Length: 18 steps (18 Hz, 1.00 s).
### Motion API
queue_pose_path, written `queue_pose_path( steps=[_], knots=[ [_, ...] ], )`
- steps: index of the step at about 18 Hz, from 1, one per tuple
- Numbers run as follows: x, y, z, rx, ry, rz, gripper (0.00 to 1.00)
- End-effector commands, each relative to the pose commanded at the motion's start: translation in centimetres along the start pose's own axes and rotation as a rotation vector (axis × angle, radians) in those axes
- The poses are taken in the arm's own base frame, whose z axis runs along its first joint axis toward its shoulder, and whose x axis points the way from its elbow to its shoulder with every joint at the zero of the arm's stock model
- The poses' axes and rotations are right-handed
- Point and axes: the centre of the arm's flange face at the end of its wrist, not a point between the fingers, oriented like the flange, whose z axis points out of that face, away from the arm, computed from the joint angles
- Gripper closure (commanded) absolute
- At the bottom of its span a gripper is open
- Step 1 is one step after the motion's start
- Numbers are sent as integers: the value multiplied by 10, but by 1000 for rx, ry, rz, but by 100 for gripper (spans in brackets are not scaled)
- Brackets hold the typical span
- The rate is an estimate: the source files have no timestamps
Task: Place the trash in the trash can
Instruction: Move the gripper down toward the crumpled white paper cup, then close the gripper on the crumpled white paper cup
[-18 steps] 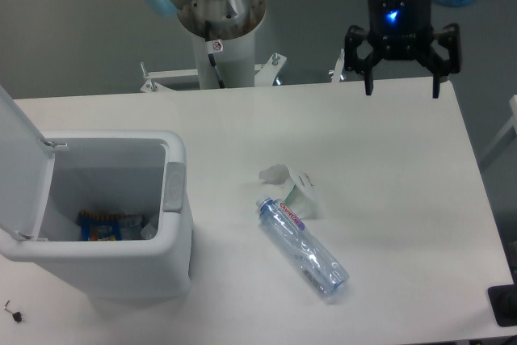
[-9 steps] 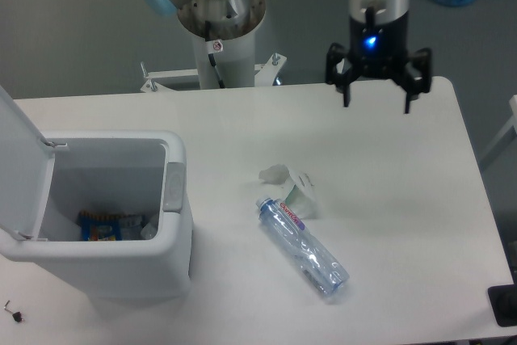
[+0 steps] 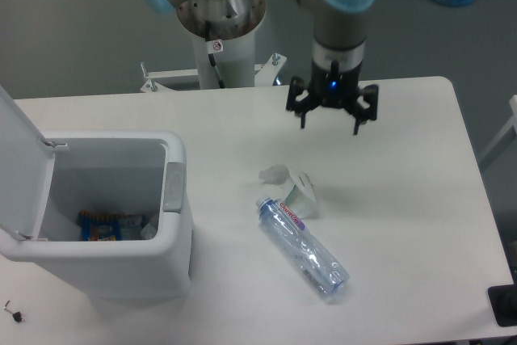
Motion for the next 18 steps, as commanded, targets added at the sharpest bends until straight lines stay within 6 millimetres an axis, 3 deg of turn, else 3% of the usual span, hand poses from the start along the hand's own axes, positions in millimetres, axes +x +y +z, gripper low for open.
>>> queue_pose_path(
  steps=[2, 14, 16, 18],
  knots=[
    [1, -10, 20, -25, 17, -28, 0],
    [5, -31, 60, -27, 9, -98, 0],
    [5, -31, 61, -27, 9, -98, 13],
    [5, -31, 61, -28, 10, -98, 32]
  ],
)
